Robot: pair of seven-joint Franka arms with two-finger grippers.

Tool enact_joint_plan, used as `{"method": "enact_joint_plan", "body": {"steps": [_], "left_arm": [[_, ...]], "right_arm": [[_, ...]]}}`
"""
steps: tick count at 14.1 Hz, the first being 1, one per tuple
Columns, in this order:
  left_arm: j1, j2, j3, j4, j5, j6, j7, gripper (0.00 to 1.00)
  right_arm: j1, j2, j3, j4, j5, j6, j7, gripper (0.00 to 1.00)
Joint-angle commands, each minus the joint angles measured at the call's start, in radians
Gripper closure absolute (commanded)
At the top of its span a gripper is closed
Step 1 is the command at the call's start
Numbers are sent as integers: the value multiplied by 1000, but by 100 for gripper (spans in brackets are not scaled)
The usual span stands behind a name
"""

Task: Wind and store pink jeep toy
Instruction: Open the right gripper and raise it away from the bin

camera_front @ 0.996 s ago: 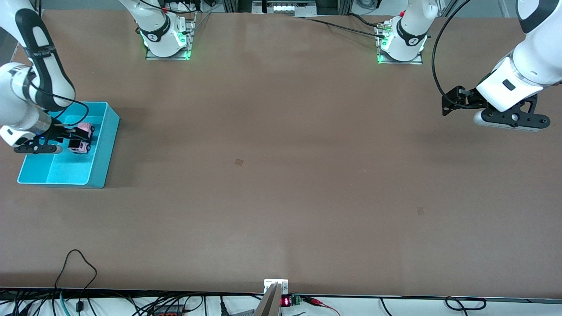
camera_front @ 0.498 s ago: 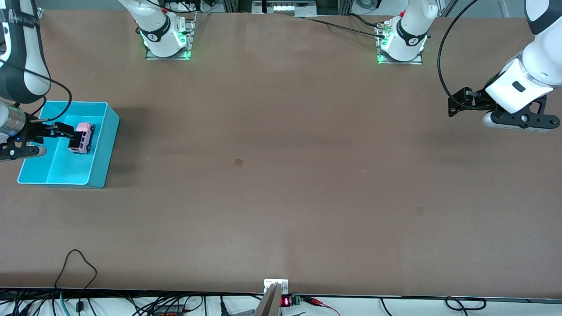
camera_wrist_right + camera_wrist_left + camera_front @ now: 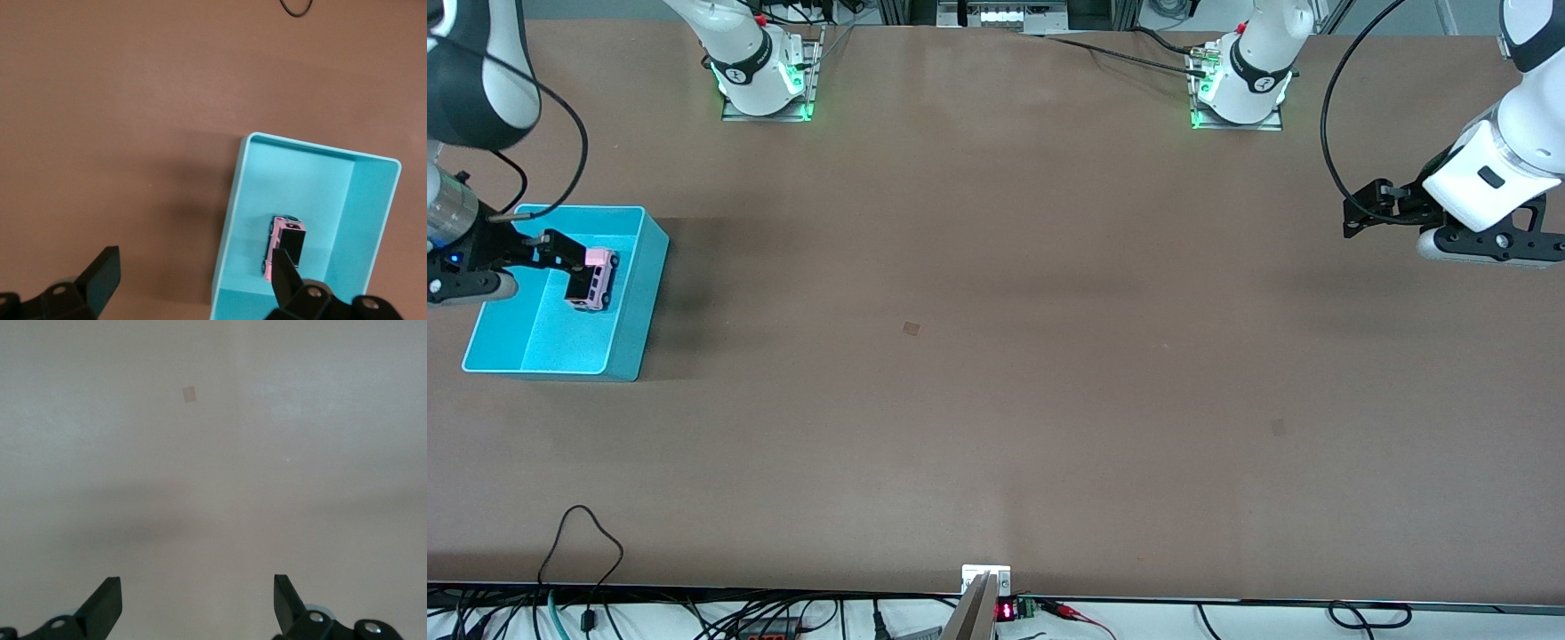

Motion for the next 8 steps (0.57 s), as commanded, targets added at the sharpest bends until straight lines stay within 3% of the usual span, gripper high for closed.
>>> {"method": "enact_joint_plan", "body": {"steps": [1, 5, 8], "left_arm": [[3, 3, -5, 18, 8, -16, 4, 0], [3, 5, -5, 16, 8, -11, 4, 0], [3, 5, -10, 18, 8, -14, 4, 0]], "right_arm": [[23, -81, -9, 0, 79, -72, 16, 0], [51, -167, 10, 14, 88, -123, 16, 0], [83, -179, 5, 23, 91, -138, 73, 0]]}}
